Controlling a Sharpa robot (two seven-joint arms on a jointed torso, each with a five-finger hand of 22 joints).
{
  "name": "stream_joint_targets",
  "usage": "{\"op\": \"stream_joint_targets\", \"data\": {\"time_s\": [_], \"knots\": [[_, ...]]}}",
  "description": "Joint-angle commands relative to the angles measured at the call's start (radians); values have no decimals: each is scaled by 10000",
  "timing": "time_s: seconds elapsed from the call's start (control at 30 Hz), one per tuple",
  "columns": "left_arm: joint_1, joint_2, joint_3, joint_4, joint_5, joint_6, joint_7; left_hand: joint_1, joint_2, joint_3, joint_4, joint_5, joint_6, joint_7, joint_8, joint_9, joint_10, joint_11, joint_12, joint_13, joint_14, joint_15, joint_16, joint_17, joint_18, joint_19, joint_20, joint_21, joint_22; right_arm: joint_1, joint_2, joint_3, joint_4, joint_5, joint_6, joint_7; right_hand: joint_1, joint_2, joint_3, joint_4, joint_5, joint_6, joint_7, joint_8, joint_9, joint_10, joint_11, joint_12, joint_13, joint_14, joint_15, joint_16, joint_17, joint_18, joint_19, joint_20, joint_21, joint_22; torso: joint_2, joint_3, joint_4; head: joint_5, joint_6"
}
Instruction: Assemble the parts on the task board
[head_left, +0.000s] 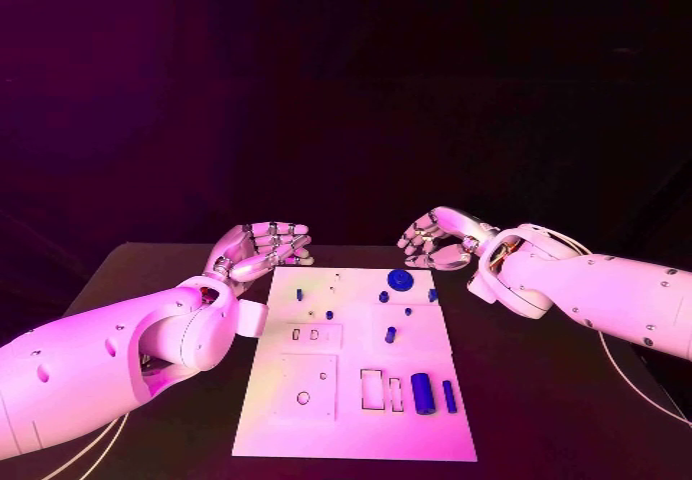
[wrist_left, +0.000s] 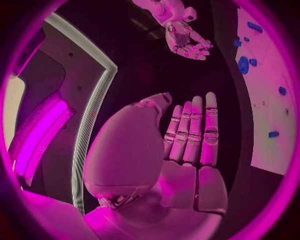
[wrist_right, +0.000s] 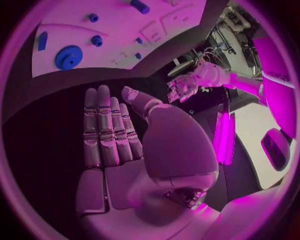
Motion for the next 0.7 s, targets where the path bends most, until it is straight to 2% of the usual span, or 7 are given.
{"op": "stream_joint_targets", "data": {"time_s": [0.03, 0.23, 0.4, 0.5, 0.53, 0.6, 0.7], "knots": [[64, -90, 35, 220, -343, 167, -345, -99, -81, -10, -77, -61, 63, 5, 67, 52, 122, -9, -98, 3, -22, -29, -59, 97, 71, 97, -68, 347, 215, 67, 82, 4, 129, -2648, 483, -1413, -55, -299, 79, 248, 11, 99, -63, -23, 105, 205, -111, -72, 95, -7, -157, 1111, 1285, 83, -11, -136, 883, 656, 209, -40, 33, -42, 44], [210, -261, 58, 557, -453, 211, -489, -287, -122, -36, -179, -63, -15, -4, 110, 180, 201, -29, -252, -4, 34, -65, -123, 388, 27, 26, -193, 1468, 958, 104, 338, -8, 141, -3731, 577, -2229, -182, -642, 75, 488, 236, -5, -145, -95, 194, -253, -114, -50, 156, 313, -185, 2036, 2156, 110, 145, -172, 1404, 1056, 425, -94, 109, -113, 168], [276, -388, 76, 815, -336, 282, -551, -370, -125, -15, -224, -73, -48, -16, 139, 268, 250, -42, -329, 10, 96, -89, -173, 601, 18, -287, -224, 2247, 1507, 67, 489, -14, 136, -4067, 812, -2558, -200, -738, -124, 748, 225, -109, -195, -112, 309, -529, -150, 91, 331, 582, -217, 3138, 2992, 114, 411, -202, 1844, 1416, 566, -112, 168, -107, 134], [306, -458, 99, 938, -264, 323, -563, -385, -127, 9, -250, -74, -67, -19, 145, 302, 259, -44, -360, 16, 110, -91, -210, 683, 24, -451, -220, 2550, 1725, 34, 560, -16, 114, -4152, 962, -2652, -173, -736, -154, 877, 240, -112, -199, -85, 381, -573, -156, 200, 449, 905, -232, 4403, 4156, 117, 550, -221, 2092, 1626, 641, -130, 204, -144, 121], [322, -488, 108, 976, -243, 347, -566, -384, -125, 12, -252, -74, -67, -19, 146, 305, 260, -44, -362, 16, 113, -92, -212, 689, 25, -462, -219, 2574, 1742, 11, 596, -17, 95, -4180, 1003, -2679, -148, -738, -148, 940, 252, -101, -195, -65, 421, -624, -156, 243, 503, 1151, -233, 5141, 4845, 73, 772, -235, 2444, 2033, 671, -144, 214, -163, 109], [337, -509, 114, 1001, -230, 364, -568, -392, -124, 17, -255, -75, -73, -16, 146, 312, 259, -42, -370, 17, 120, -92, -220, 709, 28, -498, -217, 2650, 1795, -8, 630, -18, 71, -4198, 1020, -2695, -139, -737, -140, 956, 260, -95, -190, -59, 433, -637, -153, 255, 517, 1199, -230, 5289, 4976, 45, 872, -241, 2606, 2235, 688, -142, 215, -172, 106], [369, -556, 126, 1047, -212, 396, -570, -392, -124, 17, -255, -75, -73, -16, 146, 312, 259, -42, -370, 17, 120, -92, -220, 709, 28, -498, -217, 2650, 1795, -45, 725, -19, -11, -4242, 1033, -2725, -113, -739, -84, 1042, 305, -81, -171, -42, 484, -677, -140, 318, 583, 1500, -217, 6188, 5826, -121, 1430, -267, 3503, 3390, 736, -139, 202, -189, 108]]}}
